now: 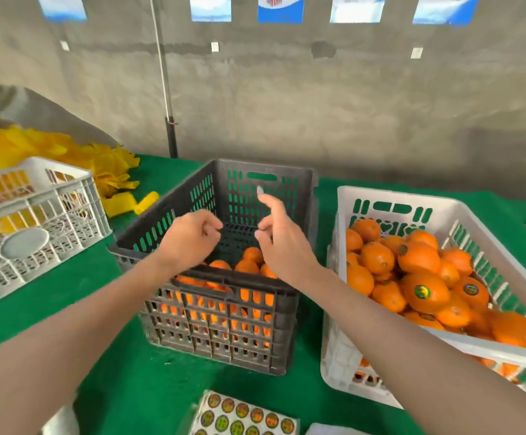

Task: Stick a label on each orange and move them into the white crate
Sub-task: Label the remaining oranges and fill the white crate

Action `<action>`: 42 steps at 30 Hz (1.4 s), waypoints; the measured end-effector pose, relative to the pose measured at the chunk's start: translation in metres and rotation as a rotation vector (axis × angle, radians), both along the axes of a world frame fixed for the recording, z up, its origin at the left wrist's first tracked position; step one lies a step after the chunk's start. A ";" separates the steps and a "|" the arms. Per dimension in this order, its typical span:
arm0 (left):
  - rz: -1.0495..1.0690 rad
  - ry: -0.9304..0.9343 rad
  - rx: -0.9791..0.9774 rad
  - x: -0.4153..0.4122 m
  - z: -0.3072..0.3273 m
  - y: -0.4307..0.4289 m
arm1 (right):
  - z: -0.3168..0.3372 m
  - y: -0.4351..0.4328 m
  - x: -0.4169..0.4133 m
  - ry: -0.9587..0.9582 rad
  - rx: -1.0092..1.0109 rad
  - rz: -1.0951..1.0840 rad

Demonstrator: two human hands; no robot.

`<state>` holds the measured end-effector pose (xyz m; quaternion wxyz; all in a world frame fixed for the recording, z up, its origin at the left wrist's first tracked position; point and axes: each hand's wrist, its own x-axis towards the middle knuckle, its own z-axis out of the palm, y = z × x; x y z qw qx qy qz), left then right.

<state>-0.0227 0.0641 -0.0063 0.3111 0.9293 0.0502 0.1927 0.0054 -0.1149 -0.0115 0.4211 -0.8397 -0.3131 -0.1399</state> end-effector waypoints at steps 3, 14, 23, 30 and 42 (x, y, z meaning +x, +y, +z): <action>-0.049 0.504 0.283 0.039 -0.002 0.031 | -0.013 0.011 0.016 0.086 -0.148 0.056; -0.195 1.263 0.737 0.082 -0.047 0.039 | -0.022 0.010 0.026 0.211 -0.290 0.050; -0.134 1.098 0.576 0.083 -0.051 0.047 | -0.020 0.009 0.023 0.223 -0.311 0.035; -0.350 0.557 -0.492 0.058 -0.011 0.045 | -0.010 -0.002 0.017 0.114 0.052 -0.140; -0.589 0.471 -1.301 -0.015 0.026 -0.068 | 0.046 -0.077 -0.054 0.445 0.354 0.050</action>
